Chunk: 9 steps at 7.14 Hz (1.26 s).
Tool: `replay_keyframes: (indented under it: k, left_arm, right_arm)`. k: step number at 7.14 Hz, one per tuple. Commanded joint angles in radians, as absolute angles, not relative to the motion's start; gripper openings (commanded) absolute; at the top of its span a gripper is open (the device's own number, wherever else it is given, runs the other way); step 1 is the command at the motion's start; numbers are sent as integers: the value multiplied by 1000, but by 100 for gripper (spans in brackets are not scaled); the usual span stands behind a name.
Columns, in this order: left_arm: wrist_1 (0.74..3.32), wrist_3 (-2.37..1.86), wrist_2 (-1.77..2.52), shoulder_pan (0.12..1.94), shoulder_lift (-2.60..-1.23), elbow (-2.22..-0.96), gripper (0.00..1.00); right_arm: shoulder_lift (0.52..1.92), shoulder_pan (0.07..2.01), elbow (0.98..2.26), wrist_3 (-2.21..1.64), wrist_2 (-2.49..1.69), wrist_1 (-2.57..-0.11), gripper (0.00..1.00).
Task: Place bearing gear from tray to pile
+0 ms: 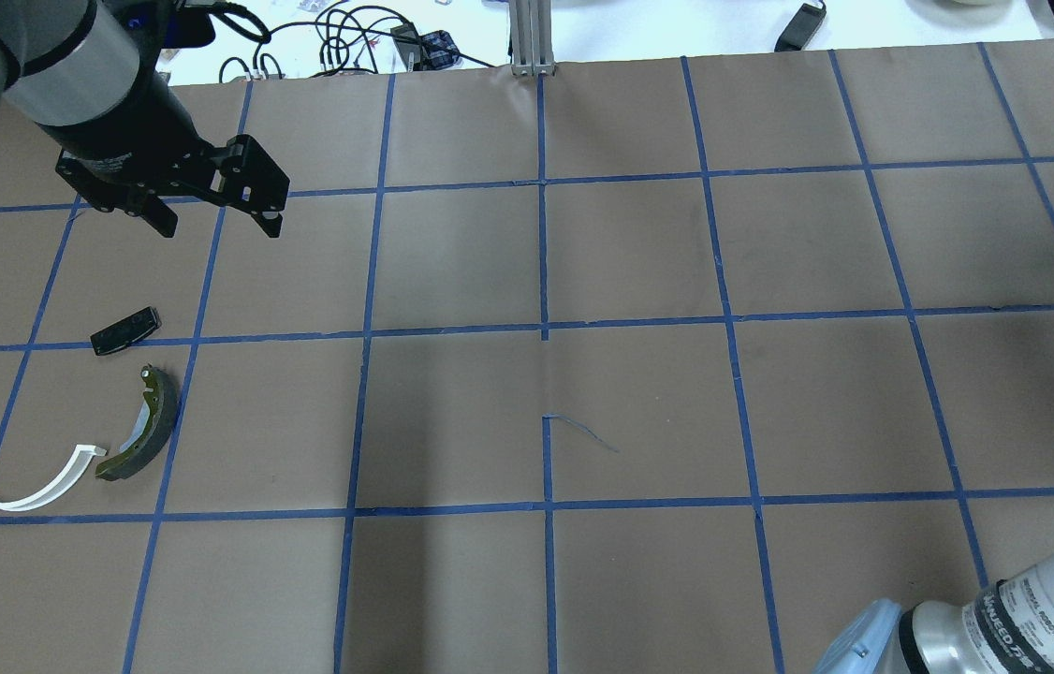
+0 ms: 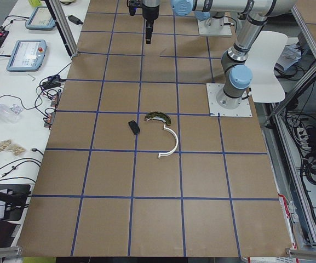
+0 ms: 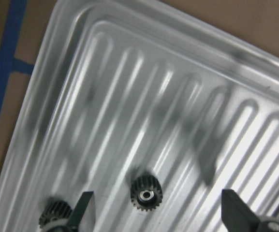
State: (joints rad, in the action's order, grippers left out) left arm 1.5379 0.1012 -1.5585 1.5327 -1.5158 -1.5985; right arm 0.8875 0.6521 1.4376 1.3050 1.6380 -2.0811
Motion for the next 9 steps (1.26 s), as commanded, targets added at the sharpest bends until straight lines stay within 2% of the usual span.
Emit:
replay_keyframes:
  k: [1,3,4,5,6,7,9]
  left_arm:
    - [1539,101,-1559,1534,-1514,-1600,100]
    - [1539,101,-1557,1534,-1516,-1600,100]
    - [1539,101,-1555,1534,-1516,-1600,100]
    - [1539,101,-1555,1534,-1516,-1600,100]
    - [1539,101,-1555,1534,-1516,-1600,100]
    - [1539,101,-1555,1534,-1516,-1600,100]
    - [1539,101,-1555,1534,-1516,-1600,100]
  right_arm:
    - [891,646,1465,1304,1638,-2088,85]
    - [897,647,1470,1295,1635,-2100,65]
    - [897,647,1470,1292,1637,-2115,46]
    - [897,647,1468,1290,1638,-2115,17]
    - [897,647,1470,1290,1638,-2115,7]
    - [897,647,1468,1290,1640,-2115,1]
    - [914,647,1466,1286,1667,-2106,0]
